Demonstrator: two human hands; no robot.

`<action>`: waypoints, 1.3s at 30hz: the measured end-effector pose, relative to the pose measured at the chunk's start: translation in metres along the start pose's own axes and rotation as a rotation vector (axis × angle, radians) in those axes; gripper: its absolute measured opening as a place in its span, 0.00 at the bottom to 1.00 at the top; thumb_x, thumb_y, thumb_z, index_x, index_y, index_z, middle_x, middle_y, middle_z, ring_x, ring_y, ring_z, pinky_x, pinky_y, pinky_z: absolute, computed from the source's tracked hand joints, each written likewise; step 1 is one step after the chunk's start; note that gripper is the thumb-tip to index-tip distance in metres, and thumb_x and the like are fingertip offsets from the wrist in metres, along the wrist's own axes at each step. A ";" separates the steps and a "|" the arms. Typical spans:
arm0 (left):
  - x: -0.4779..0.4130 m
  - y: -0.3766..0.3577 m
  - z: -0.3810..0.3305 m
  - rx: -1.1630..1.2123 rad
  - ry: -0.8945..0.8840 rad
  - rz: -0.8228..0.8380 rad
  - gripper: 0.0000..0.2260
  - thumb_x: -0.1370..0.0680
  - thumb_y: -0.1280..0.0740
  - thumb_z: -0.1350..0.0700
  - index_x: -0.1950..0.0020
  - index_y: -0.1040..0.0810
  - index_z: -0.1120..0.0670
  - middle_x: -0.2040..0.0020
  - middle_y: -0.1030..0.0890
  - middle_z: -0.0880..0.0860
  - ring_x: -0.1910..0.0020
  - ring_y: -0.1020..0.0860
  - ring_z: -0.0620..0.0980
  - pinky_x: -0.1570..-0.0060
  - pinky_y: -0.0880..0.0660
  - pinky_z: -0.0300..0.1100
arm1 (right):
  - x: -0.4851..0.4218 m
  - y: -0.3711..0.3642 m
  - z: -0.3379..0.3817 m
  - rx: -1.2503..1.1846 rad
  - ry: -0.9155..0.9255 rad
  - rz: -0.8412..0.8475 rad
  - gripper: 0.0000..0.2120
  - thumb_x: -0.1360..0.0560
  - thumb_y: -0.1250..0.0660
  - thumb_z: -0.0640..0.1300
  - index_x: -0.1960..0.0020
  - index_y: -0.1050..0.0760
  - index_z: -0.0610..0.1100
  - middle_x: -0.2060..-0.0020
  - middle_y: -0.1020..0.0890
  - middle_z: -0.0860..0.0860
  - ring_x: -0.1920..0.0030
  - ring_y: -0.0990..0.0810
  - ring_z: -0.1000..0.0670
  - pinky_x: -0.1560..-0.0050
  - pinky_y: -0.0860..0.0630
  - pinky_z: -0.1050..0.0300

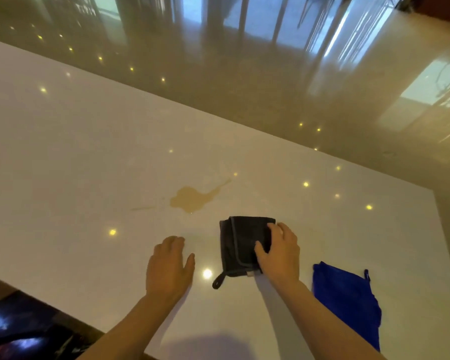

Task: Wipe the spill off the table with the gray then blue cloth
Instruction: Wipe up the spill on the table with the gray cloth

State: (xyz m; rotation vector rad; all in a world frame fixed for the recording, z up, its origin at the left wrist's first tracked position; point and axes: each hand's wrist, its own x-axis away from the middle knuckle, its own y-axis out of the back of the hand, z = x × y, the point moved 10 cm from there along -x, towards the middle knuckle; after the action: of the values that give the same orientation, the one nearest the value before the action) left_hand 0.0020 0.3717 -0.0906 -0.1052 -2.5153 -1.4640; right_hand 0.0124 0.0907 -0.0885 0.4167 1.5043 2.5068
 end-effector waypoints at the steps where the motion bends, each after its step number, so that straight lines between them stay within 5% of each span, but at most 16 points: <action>1: -0.004 0.001 0.013 -0.093 0.022 -0.019 0.29 0.18 0.42 0.41 0.21 0.38 0.55 0.20 0.38 0.58 0.22 0.39 0.59 0.24 0.39 0.51 | -0.004 -0.016 0.010 0.083 0.025 0.078 0.33 0.21 0.35 0.59 0.21 0.38 0.47 0.22 0.36 0.41 0.24 0.37 0.38 0.24 0.38 0.39; 4: -0.017 -0.011 0.045 -0.293 0.097 -0.015 0.39 0.21 0.56 0.32 0.18 0.61 0.54 0.17 0.60 0.60 0.20 0.61 0.64 0.23 0.60 0.60 | -0.025 -0.062 0.029 0.284 0.042 0.317 0.40 0.21 0.52 0.72 0.16 0.57 0.54 0.16 0.58 0.45 0.19 0.61 0.33 0.23 0.59 0.29; 7: -0.024 -0.027 0.061 -0.339 0.125 -0.038 0.40 0.24 0.64 0.29 0.21 0.69 0.52 0.19 0.66 0.60 0.21 0.67 0.65 0.23 0.63 0.63 | -0.018 -0.082 0.049 0.403 0.216 0.279 0.38 0.22 0.57 0.73 0.17 0.57 0.59 0.16 0.58 0.47 0.19 0.62 0.33 0.23 0.60 0.26; 11: -0.024 -0.032 0.063 -0.356 0.126 -0.049 0.40 0.22 0.57 0.30 0.18 0.58 0.53 0.18 0.58 0.62 0.20 0.61 0.65 0.23 0.56 0.66 | 0.088 -0.112 0.067 0.416 0.687 0.361 0.34 0.22 0.53 0.73 0.20 0.42 0.61 0.17 0.43 0.47 0.18 0.58 0.35 0.25 0.51 0.25; 15: -0.027 -0.033 0.061 -0.368 0.104 -0.033 0.41 0.22 0.53 0.31 0.18 0.50 0.56 0.18 0.51 0.64 0.20 0.55 0.68 0.24 0.51 0.69 | 0.101 -0.110 0.060 0.481 1.137 0.466 0.32 0.21 0.49 0.72 0.20 0.43 0.65 0.17 0.45 0.53 0.17 0.56 0.38 0.22 0.63 0.29; 17: -0.028 -0.034 0.063 -0.377 0.111 -0.036 0.41 0.23 0.54 0.29 0.18 0.50 0.55 0.18 0.50 0.63 0.19 0.55 0.67 0.24 0.51 0.68 | 0.025 -0.094 0.060 0.457 1.051 0.406 0.34 0.23 0.45 0.71 0.19 0.43 0.63 0.17 0.44 0.51 0.17 0.53 0.37 0.23 0.55 0.25; 19: -0.030 -0.036 0.066 -0.380 0.121 -0.036 0.42 0.23 0.54 0.28 0.18 0.51 0.54 0.17 0.51 0.62 0.19 0.57 0.66 0.23 0.53 0.66 | -0.085 -0.069 0.051 0.454 0.712 0.255 0.34 0.22 0.49 0.71 0.18 0.44 0.62 0.16 0.45 0.50 0.18 0.53 0.35 0.25 0.48 0.23; 22: -0.029 -0.034 0.067 -0.374 0.135 -0.057 0.42 0.24 0.56 0.27 0.18 0.50 0.53 0.17 0.51 0.61 0.19 0.57 0.65 0.23 0.55 0.64 | -0.183 -0.039 0.020 0.386 0.190 0.128 0.35 0.21 0.55 0.71 0.17 0.50 0.59 0.16 0.49 0.47 0.18 0.56 0.34 0.22 0.56 0.26; 24: -0.028 -0.033 0.065 -0.362 0.140 -0.056 0.43 0.24 0.56 0.27 0.18 0.51 0.53 0.17 0.53 0.60 0.19 0.58 0.64 0.23 0.56 0.64 | -0.179 -0.039 0.024 0.377 0.077 0.036 0.35 0.19 0.55 0.67 0.16 0.50 0.53 0.17 0.48 0.42 0.18 0.54 0.33 0.22 0.55 0.27; 28: -0.025 -0.030 0.063 -0.358 0.157 -0.017 0.43 0.25 0.58 0.27 0.17 0.55 0.53 0.17 0.58 0.59 0.19 0.62 0.63 0.22 0.58 0.64 | -0.034 -0.073 0.057 0.362 0.335 0.043 0.33 0.20 0.44 0.59 0.18 0.41 0.49 0.19 0.40 0.39 0.19 0.45 0.35 0.24 0.46 0.28; 33: -0.024 -0.027 0.059 -0.330 0.161 -0.001 0.43 0.24 0.58 0.28 0.17 0.56 0.53 0.18 0.60 0.58 0.20 0.65 0.62 0.22 0.59 0.63 | 0.154 -0.114 0.050 0.430 0.862 0.301 0.35 0.26 0.36 0.66 0.21 0.35 0.58 0.22 0.31 0.47 0.17 0.52 0.37 0.26 0.45 0.30; 36: -0.026 -0.029 0.061 -0.331 0.167 -0.001 0.42 0.24 0.57 0.28 0.17 0.57 0.52 0.17 0.60 0.58 0.20 0.65 0.61 0.22 0.58 0.63 | 0.110 -0.099 0.047 0.383 1.087 0.353 0.31 0.24 0.38 0.66 0.22 0.35 0.64 0.20 0.34 0.51 0.18 0.44 0.37 0.24 0.47 0.31; 39: -0.027 -0.029 0.061 -0.326 0.164 -0.009 0.42 0.24 0.56 0.28 0.17 0.57 0.51 0.17 0.60 0.57 0.20 0.65 0.61 0.22 0.59 0.63 | -0.032 -0.077 0.044 0.411 0.780 0.237 0.30 0.22 0.43 0.66 0.21 0.39 0.64 0.18 0.39 0.49 0.19 0.46 0.34 0.26 0.44 0.24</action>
State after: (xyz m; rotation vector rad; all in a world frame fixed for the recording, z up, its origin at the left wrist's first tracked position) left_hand 0.0132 0.4116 -0.1511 -0.0256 -2.1363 -1.7958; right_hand 0.0583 0.1540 -0.1410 -0.4281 2.3821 2.6761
